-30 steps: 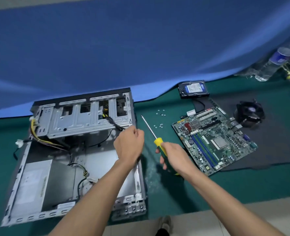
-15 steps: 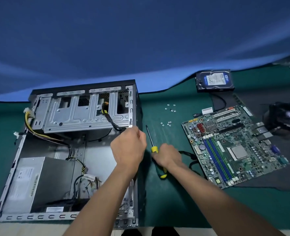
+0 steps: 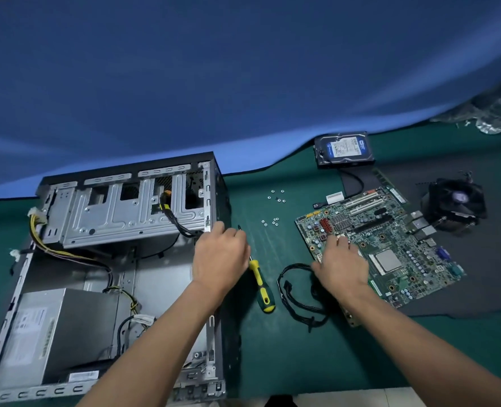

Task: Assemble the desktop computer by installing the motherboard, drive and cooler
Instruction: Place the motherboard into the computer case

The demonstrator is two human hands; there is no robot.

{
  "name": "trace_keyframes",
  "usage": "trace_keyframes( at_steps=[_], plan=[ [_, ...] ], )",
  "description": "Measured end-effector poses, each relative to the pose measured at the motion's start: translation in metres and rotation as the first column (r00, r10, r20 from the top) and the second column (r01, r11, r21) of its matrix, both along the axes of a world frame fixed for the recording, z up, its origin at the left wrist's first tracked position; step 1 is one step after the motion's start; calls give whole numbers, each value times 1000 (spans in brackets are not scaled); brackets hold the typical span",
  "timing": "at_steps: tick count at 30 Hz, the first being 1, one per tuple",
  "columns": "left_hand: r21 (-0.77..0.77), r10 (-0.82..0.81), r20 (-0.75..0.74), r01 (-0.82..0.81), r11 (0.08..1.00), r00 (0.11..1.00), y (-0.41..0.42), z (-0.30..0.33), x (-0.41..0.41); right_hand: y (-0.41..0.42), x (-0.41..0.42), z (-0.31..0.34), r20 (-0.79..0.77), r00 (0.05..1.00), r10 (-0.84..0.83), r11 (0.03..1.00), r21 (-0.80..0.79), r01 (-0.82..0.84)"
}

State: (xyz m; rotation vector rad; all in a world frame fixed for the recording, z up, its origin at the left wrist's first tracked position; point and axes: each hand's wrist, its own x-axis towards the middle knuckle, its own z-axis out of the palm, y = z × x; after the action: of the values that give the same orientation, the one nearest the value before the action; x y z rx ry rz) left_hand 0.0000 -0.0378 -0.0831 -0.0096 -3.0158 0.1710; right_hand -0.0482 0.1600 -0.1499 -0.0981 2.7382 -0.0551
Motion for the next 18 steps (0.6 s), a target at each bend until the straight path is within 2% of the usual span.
trace_keyframes(
  at_steps=[3,11,15,18],
  plan=[
    [9,-8,2,8,1000,1000,0,0,0,4,1,-12,34,999,15,995,101,-18],
    [16,18,-13,-18,1000,1000,-1,-3,0,-1,-11,-22,35,973,229,939,255,-230],
    [19,-22,-66,23,1000,998,-1,-6,-1,0,-10,-19,50,947,316,916,243,-319],
    [61,-155,-187,169,984,970,5,-12,1,2,-11,-8,25,945,325,936,130,-326]
  ],
)
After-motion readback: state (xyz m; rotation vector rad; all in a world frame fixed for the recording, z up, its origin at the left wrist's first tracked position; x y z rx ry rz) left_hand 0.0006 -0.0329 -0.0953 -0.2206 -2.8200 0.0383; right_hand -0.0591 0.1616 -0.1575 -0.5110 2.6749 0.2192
